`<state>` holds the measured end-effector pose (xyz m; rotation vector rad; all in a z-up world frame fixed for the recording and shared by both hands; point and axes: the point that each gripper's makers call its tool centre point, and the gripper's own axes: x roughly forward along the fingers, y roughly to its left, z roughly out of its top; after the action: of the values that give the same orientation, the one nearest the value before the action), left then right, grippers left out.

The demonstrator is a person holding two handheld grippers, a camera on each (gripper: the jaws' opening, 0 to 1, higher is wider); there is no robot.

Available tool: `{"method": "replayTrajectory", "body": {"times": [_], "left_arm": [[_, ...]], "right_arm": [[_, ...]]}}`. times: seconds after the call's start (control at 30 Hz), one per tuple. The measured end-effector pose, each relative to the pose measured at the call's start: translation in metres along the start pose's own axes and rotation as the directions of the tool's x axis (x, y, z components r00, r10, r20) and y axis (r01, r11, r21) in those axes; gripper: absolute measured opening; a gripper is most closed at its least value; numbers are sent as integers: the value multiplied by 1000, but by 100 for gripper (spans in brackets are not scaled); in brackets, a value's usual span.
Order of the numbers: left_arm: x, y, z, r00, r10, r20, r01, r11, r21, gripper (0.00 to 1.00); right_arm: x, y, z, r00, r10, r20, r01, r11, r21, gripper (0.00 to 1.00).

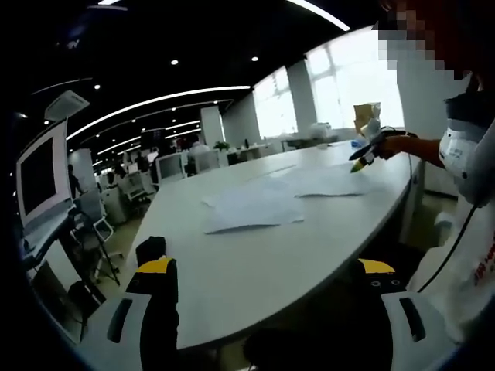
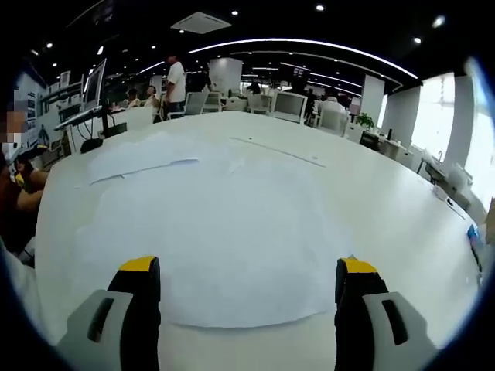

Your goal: Organize the stack of printing papers by aligning and flattening the scattered papers on the table

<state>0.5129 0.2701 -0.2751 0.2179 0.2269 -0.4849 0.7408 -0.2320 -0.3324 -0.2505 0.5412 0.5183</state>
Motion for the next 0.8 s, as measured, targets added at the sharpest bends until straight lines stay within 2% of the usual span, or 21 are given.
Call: {"method": "replayTrajectory", "body": {"times": [0.8], "left_arm": [[-1, 7, -6, 1000, 12, -4, -12, 1000, -27, 96]], "right_arm": [[10, -3, -7, 999, 4, -33, -4, 1000, 9, 88]]}}
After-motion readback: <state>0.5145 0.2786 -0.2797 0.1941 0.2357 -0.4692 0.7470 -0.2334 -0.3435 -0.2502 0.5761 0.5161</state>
